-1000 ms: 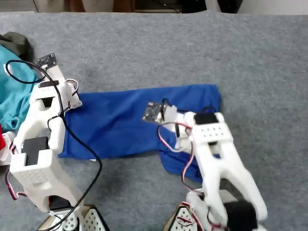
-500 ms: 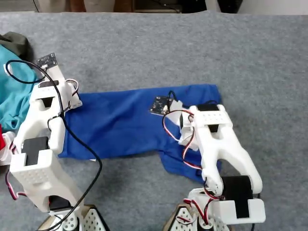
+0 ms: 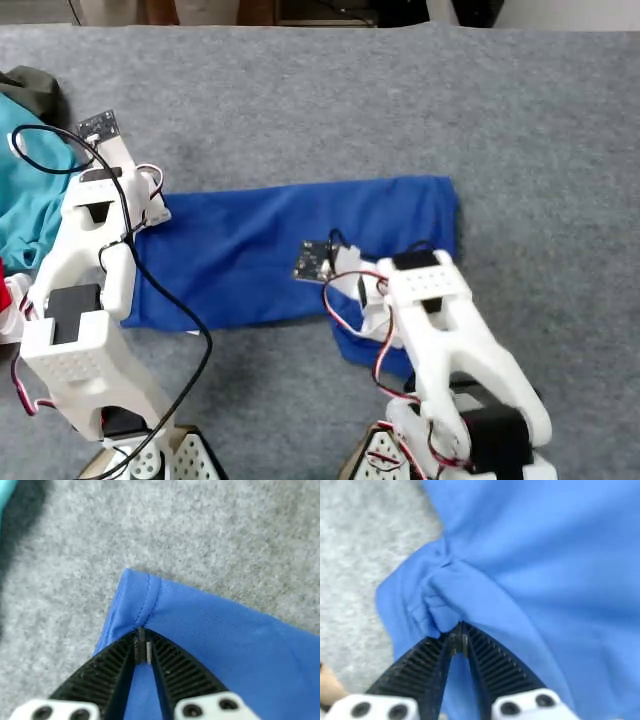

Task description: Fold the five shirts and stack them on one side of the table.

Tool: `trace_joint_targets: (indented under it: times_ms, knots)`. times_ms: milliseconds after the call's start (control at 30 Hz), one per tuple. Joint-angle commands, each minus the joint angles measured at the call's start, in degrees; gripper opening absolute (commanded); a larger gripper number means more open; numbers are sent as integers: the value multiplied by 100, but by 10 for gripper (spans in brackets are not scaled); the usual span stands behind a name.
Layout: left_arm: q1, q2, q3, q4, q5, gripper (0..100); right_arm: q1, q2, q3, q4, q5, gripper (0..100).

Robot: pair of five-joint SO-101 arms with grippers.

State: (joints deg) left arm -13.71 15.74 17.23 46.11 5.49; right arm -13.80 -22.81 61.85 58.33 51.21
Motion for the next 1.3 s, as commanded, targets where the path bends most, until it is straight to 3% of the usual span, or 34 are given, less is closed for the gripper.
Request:
trace_joint_targets:
  times_ms: [0,267,500,800,933,1267]
  knots:
    - [-70,-13,-220,18,26,20,-189,-523,119,466,70,5]
    - [-70,-13,-211,18,26,20,-1015,-1587,593,1073,26,5]
    - [-70,-13,-202,18,26,20,-1059,-1745,567,1116,62,5]
    - [-88,-75,-299,264,35,20,259,-1622,-1613,1125,193,5]
    - [-62,-347,-818,888,53,20,708,-664,-2791,897,158,5]
    - [202,40,-1099,782,70,20,1367,3477,-5640,79,-695,5]
